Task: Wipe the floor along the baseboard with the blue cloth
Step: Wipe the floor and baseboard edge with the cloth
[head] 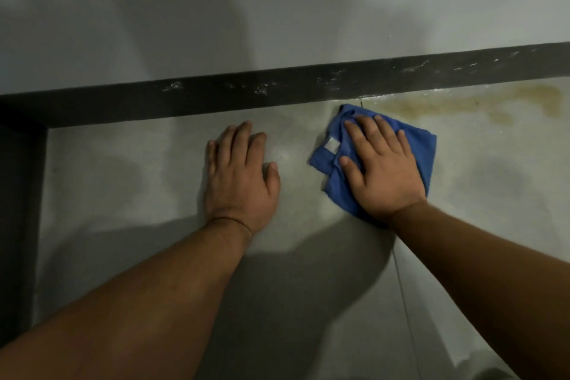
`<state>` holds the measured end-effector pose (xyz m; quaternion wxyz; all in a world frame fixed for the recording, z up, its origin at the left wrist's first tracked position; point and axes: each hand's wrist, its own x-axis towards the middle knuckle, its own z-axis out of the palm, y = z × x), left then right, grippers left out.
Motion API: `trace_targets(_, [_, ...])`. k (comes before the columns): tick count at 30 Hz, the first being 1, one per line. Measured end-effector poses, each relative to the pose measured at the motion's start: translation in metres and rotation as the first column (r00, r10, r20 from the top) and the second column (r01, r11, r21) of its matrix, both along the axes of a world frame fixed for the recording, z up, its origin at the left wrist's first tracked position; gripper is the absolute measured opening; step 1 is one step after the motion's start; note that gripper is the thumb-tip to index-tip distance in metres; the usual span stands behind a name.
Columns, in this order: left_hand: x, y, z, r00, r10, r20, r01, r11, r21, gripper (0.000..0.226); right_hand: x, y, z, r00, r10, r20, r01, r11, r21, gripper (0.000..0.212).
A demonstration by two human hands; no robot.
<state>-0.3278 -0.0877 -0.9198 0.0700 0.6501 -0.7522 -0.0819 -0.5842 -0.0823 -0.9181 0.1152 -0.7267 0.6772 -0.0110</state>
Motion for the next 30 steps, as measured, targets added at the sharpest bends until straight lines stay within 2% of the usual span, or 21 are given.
trace_targets(3, [-0.001,0.000,0.000,1.000,0.006,-0.001,-0.006,1.000,-0.003,0.059,0.005,-0.018,-0.001,0.987,-0.161,-0.019,0.161,0.987,-0.013,0.071])
trace_targets(5, [-0.002,0.000,-0.001,1.000,0.010,0.012,-0.010,1.000,0.000,0.060,0.015,-0.032,-0.003,0.979,-0.198,-0.056,0.198,0.980,0.010,0.070])
trace_targets(7, [-0.002,0.000,-0.001,1.000,0.012,0.007,-0.012,1.000,0.001,0.060,0.024,-0.037,-0.003,0.986,-0.154,-0.061,0.156,0.988,0.022,0.066])
trace_targets(10, [-0.003,0.001,0.001,1.000,0.011,0.006,-0.011,1.000,0.006,0.061,0.026,-0.025,-0.001,0.999,0.020,-0.049,-0.019,1.000,0.017,0.062])
trace_targets(12, [-0.003,0.001,0.002,1.000,0.012,0.008,-0.012,1.000,0.004,0.060,0.019,-0.014,-0.001,0.997,0.069,-0.021,-0.069,0.998,0.007,0.062])
trace_targets(14, [-0.002,0.001,0.002,1.000,0.012,0.000,-0.012,1.000,0.004,0.060,0.011,-0.006,-0.002,1.000,0.018,0.009,-0.018,0.999,-0.029,0.061])
trace_targets(18, [-0.001,0.001,0.002,1.000,0.006,-0.021,-0.005,1.000,0.003,0.060,0.004,-0.011,-0.003,0.976,-0.218,-0.011,0.217,0.975,-0.049,0.066])
trace_targets(22, [-0.001,0.000,-0.001,1.000,0.005,-0.021,-0.006,1.000,-0.014,0.059,0.013,-0.034,-0.002,0.963,-0.268,-0.038,0.268,0.963,-0.001,0.069])
trace_targets(24, [-0.001,0.000,-0.002,1.000,0.001,-0.015,-0.002,1.000,-0.015,0.060,0.014,-0.035,0.000,0.978,-0.204,-0.043,0.205,0.979,0.012,0.068])
trace_targets(28, [0.001,0.000,-0.003,1.000,0.000,-0.002,0.000,1.000,-0.017,0.059,0.004,-0.010,0.001,0.997,0.083,0.012,-0.083,0.997,0.001,0.063])
trace_targets(30, [0.000,0.000,-0.003,1.000,-0.001,-0.008,0.001,1.000,-0.026,0.059,-0.006,-0.002,-0.001,0.999,0.047,0.027,-0.047,0.999,-0.009,0.063])
